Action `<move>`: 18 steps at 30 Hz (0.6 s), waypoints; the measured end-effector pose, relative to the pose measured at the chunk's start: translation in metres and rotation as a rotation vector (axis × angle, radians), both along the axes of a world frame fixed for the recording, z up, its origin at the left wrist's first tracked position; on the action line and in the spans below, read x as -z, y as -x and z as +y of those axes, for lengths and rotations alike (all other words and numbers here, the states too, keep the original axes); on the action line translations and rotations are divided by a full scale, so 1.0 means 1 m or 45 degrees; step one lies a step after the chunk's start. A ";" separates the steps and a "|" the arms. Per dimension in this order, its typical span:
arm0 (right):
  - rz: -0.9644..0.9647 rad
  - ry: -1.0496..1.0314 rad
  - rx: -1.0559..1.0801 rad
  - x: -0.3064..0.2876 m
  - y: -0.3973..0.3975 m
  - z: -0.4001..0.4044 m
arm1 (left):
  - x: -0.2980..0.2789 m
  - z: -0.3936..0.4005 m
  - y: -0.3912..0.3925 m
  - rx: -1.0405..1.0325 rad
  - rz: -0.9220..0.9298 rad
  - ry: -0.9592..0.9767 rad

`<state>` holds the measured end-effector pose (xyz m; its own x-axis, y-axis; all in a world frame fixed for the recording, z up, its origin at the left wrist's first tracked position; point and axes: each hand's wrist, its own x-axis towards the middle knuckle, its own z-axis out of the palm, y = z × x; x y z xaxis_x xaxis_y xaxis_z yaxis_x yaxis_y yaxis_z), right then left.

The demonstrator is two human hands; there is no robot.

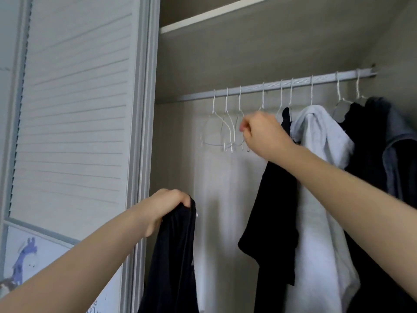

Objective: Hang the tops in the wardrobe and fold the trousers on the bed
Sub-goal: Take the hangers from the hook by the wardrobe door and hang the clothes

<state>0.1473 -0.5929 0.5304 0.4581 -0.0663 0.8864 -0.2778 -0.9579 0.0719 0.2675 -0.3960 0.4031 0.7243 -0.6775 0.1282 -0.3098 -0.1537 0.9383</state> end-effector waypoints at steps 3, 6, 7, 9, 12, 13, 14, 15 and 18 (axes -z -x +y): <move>-0.009 0.083 0.306 -0.032 -0.016 -0.015 | -0.004 0.001 -0.009 -0.010 -0.147 -0.090; 0.088 0.123 0.574 -0.048 -0.026 -0.028 | -0.009 -0.001 -0.016 -0.051 -0.346 -0.144; 0.132 0.110 0.656 -0.052 -0.029 -0.033 | -0.011 -0.001 -0.019 -0.077 -0.405 -0.144; 0.210 0.059 0.773 -0.058 -0.034 -0.044 | -0.014 -0.001 -0.023 -0.136 -0.466 -0.150; 0.227 -0.041 0.865 -0.061 -0.044 -0.060 | -0.015 0.003 -0.030 -0.168 -0.368 -0.157; 0.211 -0.074 0.899 -0.061 -0.046 -0.063 | -0.014 0.005 -0.032 -0.160 -0.285 -0.142; 0.201 -0.115 0.936 -0.061 -0.047 -0.066 | -0.013 0.006 -0.033 -0.147 -0.184 -0.113; 0.198 -0.168 0.955 -0.062 -0.049 -0.070 | -0.011 0.007 -0.035 -0.127 -0.067 -0.073; 0.229 -0.391 0.826 -0.066 -0.051 -0.088 | -0.008 0.009 -0.043 -0.068 0.215 0.108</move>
<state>0.1988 -0.6810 0.5960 0.3791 -0.6062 0.6992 -0.8042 -0.5896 -0.0752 0.3104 -0.3873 0.4108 0.7751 -0.6292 0.0573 -0.1407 -0.0835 0.9865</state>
